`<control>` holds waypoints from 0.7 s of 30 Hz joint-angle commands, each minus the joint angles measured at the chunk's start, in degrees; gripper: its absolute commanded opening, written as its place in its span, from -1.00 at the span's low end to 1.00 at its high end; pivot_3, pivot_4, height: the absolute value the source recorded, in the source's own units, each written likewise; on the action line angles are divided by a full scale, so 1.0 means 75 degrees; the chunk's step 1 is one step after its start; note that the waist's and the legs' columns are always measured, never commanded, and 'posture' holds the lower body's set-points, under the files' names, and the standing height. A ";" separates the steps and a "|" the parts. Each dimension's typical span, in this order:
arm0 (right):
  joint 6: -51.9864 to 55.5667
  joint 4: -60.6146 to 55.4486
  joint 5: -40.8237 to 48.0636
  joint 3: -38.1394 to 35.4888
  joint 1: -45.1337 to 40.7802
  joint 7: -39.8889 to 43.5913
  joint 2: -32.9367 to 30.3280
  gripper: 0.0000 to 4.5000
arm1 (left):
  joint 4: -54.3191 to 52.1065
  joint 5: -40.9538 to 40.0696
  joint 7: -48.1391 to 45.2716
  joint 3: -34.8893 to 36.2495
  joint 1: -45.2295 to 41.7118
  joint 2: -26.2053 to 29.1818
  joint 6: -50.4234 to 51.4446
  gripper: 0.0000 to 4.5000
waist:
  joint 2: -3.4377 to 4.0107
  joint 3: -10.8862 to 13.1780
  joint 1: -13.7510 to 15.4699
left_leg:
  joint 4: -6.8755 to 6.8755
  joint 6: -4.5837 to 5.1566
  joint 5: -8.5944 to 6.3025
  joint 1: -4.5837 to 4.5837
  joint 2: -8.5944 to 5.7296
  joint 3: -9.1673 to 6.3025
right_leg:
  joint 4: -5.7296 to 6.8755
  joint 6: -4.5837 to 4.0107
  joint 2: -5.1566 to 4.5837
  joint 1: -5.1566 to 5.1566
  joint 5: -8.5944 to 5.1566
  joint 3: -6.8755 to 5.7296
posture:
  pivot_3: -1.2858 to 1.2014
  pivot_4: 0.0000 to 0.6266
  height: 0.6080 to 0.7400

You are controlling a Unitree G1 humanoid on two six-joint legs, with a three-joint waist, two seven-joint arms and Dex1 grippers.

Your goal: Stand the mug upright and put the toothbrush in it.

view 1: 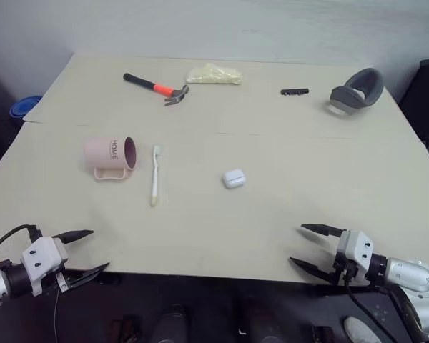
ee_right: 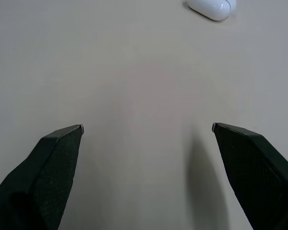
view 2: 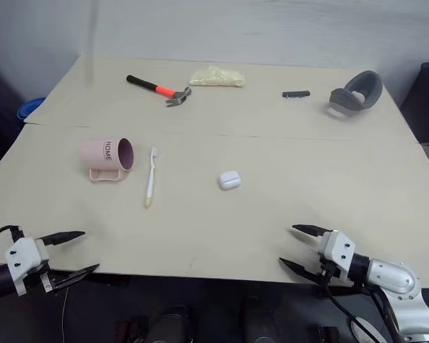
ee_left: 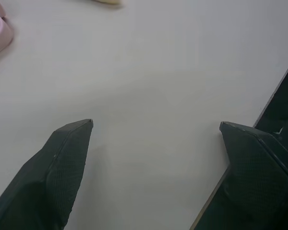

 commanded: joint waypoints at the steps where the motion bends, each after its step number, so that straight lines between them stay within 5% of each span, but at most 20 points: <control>1: -0.0121 -0.0025 0.0097 -0.0212 -0.0087 -0.0034 -0.0002 0.99 | -0.0535 -0.0341 0.0113 0.0086 -0.0125 -0.0059 0.0377 1.00 | 0.0000 0.0000 -0.0001 | 0.0000 0.0000 0.0000 0.0001 0.0000 0.0000 | 0.0003 0.0000 0.0000 0.0000 0.0000 -0.0003 | 0.03 -0.52 1.00; 12: 0.0202 -0.0128 0.0255 0.0103 -0.0811 -0.0033 0.0193 0.99 | -0.1253 -0.0902 0.0042 0.0021 -0.0355 -0.0098 0.1597 1.00 | 0.0000 0.0000 -0.0018 | 0.0005 -0.0001 0.0000 0.0007 -0.0002 0.0006 | 0.0015 0.0001 0.0005 -0.0001 0.0000 -0.0027 | 0.03 -0.52 1.00; 21: 0.2333 0.1531 -0.0315 0.2061 -0.5313 0.0716 0.0999 0.99 | -0.2134 -0.1874 -0.0243 -0.0464 -0.0932 0.0061 0.3334 1.00 | 0.0013 0.0008 -0.0093 | 0.0009 -0.0005 0.0003 0.0021 0.0000 0.0013 | 0.0046 -0.0001 0.0007 -0.0012 0.0000 -0.0018 | 0.03 -0.52 1.00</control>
